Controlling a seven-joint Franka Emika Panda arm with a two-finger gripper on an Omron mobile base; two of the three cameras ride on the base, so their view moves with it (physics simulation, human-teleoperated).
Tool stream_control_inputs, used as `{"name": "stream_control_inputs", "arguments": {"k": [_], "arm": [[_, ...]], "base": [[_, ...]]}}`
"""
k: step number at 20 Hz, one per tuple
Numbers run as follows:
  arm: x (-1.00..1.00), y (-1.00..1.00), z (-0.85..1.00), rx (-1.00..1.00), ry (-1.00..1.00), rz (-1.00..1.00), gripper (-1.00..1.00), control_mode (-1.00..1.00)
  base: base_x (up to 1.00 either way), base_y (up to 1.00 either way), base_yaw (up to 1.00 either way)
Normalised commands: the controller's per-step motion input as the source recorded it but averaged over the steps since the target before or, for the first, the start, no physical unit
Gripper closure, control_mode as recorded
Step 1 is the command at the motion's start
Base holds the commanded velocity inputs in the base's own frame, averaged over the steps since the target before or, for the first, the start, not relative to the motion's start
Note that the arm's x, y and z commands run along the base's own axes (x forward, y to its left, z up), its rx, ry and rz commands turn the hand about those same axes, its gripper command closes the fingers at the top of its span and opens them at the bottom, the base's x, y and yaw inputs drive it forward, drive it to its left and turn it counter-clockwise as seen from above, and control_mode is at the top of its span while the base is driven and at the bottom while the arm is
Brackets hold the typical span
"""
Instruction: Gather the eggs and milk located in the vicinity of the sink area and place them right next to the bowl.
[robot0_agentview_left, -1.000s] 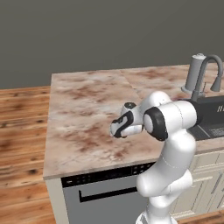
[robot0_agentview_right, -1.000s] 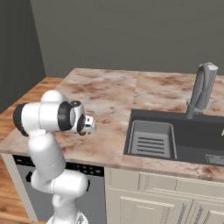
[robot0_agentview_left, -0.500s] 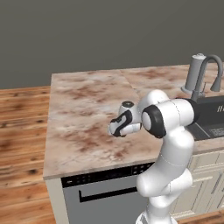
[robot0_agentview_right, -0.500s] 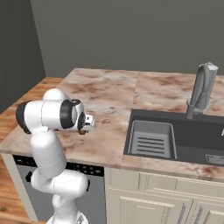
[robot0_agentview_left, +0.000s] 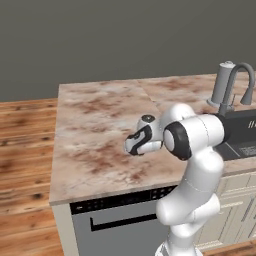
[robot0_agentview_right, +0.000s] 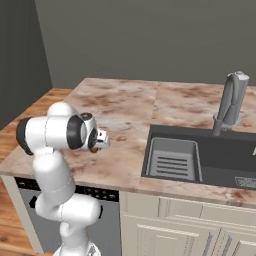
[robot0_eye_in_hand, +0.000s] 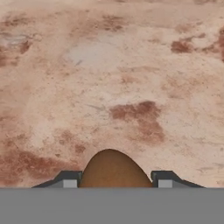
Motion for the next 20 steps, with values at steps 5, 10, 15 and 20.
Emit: {"name": "stream_control_inputs", "arguments": {"k": [5,10,15,20], "arm": [[-0.40,-0.30,0.45,0.12,-0.25,0.00,1.00,-1.00],[-0.40,-0.22,0.83,0.11,-0.21,0.00,1.00,-1.00],[-0.44,-0.09,1.00,0.06,-0.14,0.00,1.00,-1.00],[-0.49,-0.09,1.00,0.04,-0.08,0.01,1.00,-1.00]], "base": [[0.00,0.00,0.00],[0.00,0.00,0.00],[0.00,0.00,0.00],[0.00,0.00,0.00]]}}
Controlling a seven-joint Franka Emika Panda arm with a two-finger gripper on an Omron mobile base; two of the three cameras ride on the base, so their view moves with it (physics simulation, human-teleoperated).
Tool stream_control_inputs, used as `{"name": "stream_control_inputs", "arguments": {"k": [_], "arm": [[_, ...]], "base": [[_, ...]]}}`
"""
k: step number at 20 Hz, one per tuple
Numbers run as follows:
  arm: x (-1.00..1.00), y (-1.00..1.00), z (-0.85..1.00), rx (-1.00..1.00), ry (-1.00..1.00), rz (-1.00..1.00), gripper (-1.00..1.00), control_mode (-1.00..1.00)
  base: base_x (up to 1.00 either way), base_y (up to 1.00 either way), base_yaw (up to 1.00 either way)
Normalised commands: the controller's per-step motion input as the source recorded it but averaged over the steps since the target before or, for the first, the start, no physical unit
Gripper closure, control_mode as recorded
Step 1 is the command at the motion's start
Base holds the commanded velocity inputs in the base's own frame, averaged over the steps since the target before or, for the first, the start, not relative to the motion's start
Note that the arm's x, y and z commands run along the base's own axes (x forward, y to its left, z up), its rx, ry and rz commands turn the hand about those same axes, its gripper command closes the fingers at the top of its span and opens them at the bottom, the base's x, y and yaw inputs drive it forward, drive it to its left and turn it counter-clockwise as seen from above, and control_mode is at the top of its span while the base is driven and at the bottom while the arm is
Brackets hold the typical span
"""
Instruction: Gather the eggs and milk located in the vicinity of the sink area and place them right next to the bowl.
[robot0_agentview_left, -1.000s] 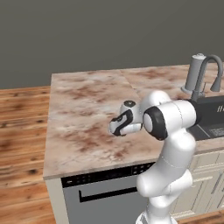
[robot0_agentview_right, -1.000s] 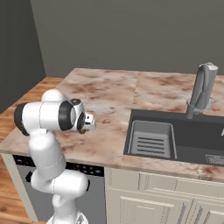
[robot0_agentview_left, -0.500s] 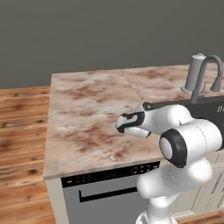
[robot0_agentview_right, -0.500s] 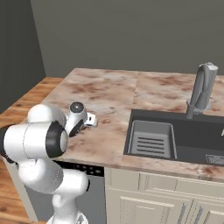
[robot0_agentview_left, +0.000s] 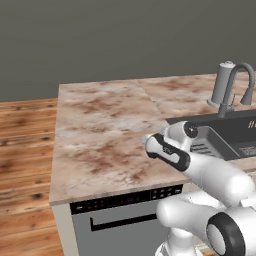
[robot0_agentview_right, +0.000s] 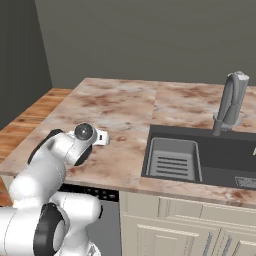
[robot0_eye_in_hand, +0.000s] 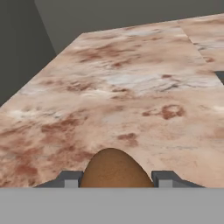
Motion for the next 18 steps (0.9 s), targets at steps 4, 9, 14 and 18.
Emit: {"name": "stream_control_inputs", "arguments": {"k": [4,9,14,18], "arm": [[-0.54,-0.06,0.99,0.03,-0.03,0.03,1.00,-1.00],[-0.53,0.00,0.87,0.00,0.00,0.02,1.00,-1.00],[-0.59,0.00,0.48,0.00,0.09,0.02,1.00,-1.00],[-0.54,0.00,0.17,0.00,0.09,0.02,1.00,-1.00]], "base": [[0.00,0.00,0.00],[0.00,0.00,0.00],[0.00,0.00,0.00],[0.00,0.00,0.00]]}}
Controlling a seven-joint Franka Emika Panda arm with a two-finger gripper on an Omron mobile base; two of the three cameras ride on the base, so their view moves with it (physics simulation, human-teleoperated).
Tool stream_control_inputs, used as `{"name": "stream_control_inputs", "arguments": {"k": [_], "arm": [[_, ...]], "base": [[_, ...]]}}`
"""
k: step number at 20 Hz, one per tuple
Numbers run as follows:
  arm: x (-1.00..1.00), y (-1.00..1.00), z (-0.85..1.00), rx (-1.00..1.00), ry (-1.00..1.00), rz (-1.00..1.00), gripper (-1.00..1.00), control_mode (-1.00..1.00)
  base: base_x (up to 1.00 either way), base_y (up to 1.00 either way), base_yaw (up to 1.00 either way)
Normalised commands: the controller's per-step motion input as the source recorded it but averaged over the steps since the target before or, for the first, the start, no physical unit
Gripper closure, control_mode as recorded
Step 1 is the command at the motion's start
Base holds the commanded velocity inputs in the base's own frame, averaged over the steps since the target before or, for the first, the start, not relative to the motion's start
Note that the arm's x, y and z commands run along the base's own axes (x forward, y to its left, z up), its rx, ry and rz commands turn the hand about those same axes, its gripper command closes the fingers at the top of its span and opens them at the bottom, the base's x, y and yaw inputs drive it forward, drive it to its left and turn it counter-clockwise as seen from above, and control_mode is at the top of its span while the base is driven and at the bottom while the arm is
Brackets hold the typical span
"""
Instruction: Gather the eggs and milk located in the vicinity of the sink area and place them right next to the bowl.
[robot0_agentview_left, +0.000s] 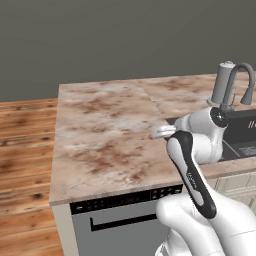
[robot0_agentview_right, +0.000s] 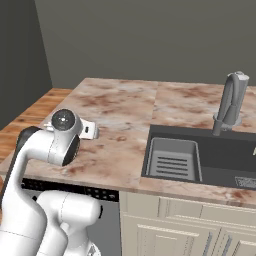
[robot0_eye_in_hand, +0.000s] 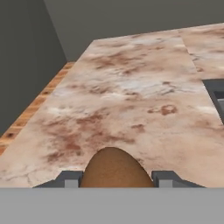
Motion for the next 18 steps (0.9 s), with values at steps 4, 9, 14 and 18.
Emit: {"name": "stream_control_inputs", "arguments": {"k": [4,9,14,18], "arm": [[-0.24,0.00,0.00,0.00,0.01,0.00,1.00,-1.00],[0.00,0.00,0.00,0.00,0.00,-0.01,1.00,-1.00],[0.00,0.00,0.00,0.00,0.00,0.00,1.00,-1.00],[0.00,0.00,0.00,0.00,0.00,0.00,1.00,1.00]], "base": [[0.00,0.00,0.00],[0.00,0.00,0.00],[0.00,0.00,0.00],[0.00,-0.16,0.00]]}}
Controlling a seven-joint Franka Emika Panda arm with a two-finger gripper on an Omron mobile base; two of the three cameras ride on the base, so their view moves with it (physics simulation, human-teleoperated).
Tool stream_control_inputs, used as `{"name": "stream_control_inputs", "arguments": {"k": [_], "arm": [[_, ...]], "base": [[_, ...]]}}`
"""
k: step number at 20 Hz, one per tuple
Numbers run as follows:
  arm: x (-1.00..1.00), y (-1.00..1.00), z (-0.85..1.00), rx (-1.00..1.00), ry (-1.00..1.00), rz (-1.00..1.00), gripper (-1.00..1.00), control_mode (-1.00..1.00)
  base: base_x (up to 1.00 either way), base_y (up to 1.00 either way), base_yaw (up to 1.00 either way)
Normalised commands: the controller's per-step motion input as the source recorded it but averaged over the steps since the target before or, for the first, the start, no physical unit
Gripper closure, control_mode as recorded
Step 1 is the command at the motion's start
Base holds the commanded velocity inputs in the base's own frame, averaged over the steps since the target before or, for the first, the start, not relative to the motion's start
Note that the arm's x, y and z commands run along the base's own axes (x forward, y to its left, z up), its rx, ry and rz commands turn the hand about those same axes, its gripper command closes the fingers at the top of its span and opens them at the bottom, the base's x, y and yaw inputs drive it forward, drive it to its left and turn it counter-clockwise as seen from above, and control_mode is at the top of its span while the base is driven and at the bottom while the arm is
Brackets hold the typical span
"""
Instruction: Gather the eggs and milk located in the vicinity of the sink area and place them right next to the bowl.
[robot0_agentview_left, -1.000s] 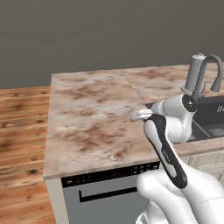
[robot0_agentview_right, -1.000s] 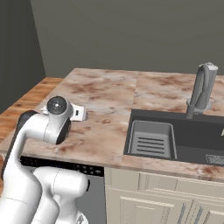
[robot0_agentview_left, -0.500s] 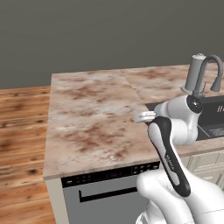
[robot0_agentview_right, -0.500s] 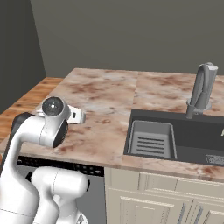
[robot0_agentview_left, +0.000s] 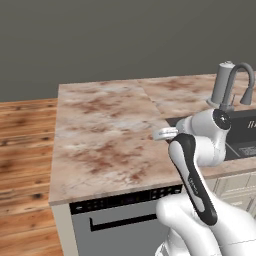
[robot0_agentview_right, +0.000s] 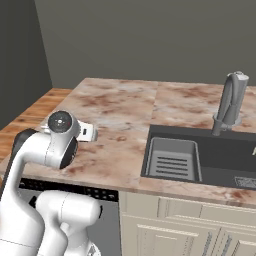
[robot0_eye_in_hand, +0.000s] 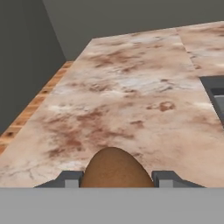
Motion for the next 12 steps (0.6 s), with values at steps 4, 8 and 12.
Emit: {"name": "stream_control_inputs", "arguments": {"k": [4,8,12], "arm": [[0.00,0.00,0.00,0.00,0.00,0.00,1.00,1.00],[0.00,0.00,0.00,0.00,0.00,0.00,1.00,1.00],[0.00,0.00,0.00,0.00,0.00,0.00,1.00,1.00]], "base": [[0.00,-0.54,0.00],[0.00,-0.61,0.00],[0.00,-0.62,0.00]]}}
